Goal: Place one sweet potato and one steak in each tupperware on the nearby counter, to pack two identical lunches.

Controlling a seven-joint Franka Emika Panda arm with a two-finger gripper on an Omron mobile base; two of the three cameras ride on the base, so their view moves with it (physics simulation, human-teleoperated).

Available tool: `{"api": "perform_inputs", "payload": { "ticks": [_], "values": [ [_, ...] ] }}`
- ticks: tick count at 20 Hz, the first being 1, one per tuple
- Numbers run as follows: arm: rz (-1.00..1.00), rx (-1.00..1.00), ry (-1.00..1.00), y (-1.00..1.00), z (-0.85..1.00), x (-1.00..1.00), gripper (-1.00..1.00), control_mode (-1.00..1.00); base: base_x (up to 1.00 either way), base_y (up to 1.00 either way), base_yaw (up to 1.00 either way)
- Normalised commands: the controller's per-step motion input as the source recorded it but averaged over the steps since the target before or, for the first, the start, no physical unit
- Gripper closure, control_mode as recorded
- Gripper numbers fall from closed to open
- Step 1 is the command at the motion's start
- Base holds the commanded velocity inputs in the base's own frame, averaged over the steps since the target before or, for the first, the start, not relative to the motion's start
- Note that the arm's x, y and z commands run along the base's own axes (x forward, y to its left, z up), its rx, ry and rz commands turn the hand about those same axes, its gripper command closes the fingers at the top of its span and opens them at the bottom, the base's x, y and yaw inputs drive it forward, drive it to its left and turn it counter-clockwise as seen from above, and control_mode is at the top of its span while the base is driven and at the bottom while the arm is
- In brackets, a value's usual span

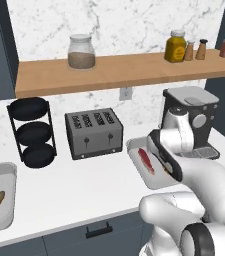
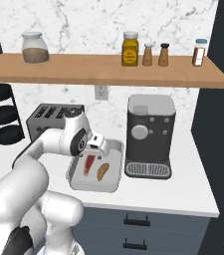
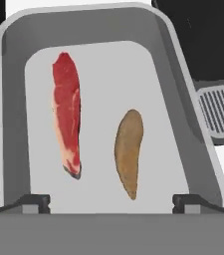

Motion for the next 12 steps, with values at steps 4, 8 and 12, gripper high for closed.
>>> {"api": "perform_inputs", "payload": {
  "ticks": [4, 8, 12],
  "values": [
    [0.03, 0.01, -0.01, 0.79, 0.28, -0.76, -1.0, -1.0, 0.0, 0.0, 0.0],
    [0.03, 0.0, -0.04, 0.95, 0.36, -0.7, -1.0, -1.0, 0.0, 0.0, 0.0],
    [0.05, 0.0, -0.08, 1.0, 0.45, -0.41, -1.0, -1.0, 0.0, 0.0, 0.0]
  ]
}}
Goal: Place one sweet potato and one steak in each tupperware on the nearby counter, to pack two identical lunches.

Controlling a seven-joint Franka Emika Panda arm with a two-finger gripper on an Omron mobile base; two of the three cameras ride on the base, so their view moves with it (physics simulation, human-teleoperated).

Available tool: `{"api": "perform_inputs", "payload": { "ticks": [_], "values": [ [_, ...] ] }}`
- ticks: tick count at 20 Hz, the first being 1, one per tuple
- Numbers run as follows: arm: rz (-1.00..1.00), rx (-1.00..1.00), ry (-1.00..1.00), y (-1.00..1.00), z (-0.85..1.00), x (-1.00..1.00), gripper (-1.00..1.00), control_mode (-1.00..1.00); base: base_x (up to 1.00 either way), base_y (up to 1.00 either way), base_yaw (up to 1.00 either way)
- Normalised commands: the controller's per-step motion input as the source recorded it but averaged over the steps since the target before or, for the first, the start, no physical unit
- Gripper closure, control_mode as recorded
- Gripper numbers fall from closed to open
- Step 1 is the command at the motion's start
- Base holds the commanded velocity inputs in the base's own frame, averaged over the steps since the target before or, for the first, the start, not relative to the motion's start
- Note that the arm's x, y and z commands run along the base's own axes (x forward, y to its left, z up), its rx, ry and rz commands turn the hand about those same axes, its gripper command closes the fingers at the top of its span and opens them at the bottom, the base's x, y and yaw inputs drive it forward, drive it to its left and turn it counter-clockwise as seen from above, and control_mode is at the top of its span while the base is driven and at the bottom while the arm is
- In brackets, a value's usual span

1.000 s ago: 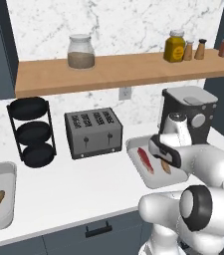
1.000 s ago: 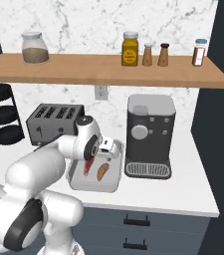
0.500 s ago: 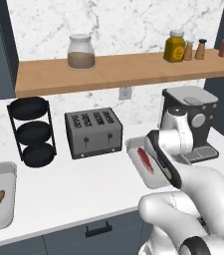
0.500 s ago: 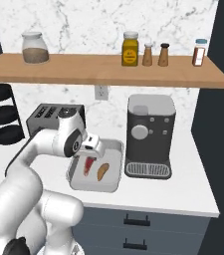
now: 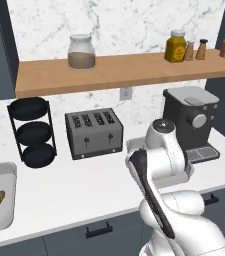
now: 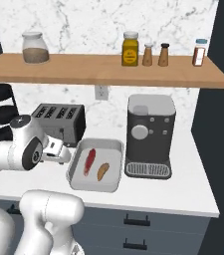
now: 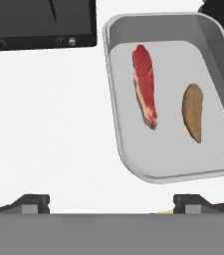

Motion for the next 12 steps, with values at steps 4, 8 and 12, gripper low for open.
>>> {"api": "perform_inputs", "payload": {
  "ticks": [4, 8, 12],
  "values": [
    [0.07, 0.0, -0.11, 1.0, 0.26, -0.46, -1.0, -1.0, 0.0, 0.0, 0.0],
    [0.13, 0.0, -0.06, 0.99, 0.16, -0.34, -1.0, -1.0, 0.0, 0.0, 0.0],
    [0.08, 0.0, -0.04, 0.58, 0.06, -0.29, -1.0, -1.0, 0.0, 0.0, 0.0]
  ]
}}
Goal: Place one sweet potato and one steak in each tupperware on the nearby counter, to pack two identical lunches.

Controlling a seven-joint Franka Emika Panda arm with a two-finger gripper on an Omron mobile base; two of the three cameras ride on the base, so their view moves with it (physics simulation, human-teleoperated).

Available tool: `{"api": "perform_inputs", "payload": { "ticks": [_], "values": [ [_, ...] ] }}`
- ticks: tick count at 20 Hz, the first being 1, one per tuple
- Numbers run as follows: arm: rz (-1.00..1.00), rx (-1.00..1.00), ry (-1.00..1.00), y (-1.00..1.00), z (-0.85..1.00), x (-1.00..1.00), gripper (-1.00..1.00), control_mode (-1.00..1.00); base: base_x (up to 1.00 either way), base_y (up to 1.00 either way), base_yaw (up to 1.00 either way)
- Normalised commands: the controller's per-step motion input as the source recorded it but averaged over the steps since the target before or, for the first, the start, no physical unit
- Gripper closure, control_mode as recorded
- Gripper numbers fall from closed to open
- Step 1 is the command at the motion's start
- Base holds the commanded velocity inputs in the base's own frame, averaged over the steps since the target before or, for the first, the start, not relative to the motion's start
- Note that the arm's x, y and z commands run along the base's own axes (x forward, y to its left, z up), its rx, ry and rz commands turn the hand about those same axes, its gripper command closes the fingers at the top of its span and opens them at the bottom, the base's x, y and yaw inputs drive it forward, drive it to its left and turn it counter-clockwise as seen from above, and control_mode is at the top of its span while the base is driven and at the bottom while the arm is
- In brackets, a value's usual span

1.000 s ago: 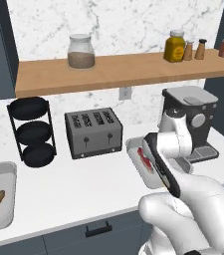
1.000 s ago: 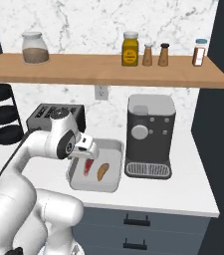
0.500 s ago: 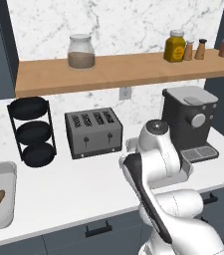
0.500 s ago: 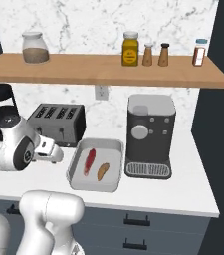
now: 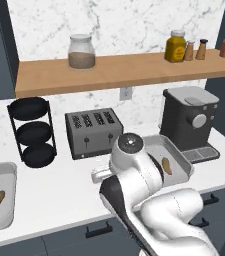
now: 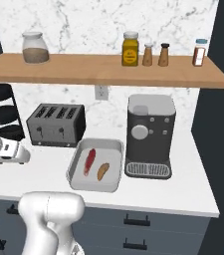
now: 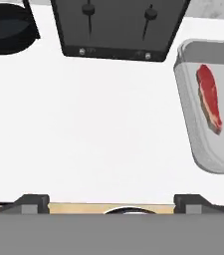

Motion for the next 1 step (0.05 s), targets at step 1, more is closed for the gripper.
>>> {"api": "perform_inputs", "payload": {
  "ticks": [1],
  "values": [
    [0.0, 0.0, 0.03, 0.0, 0.0, 0.0, -1.0, -1.0, 0.0, 0.0, 0.0]
  ]
}}
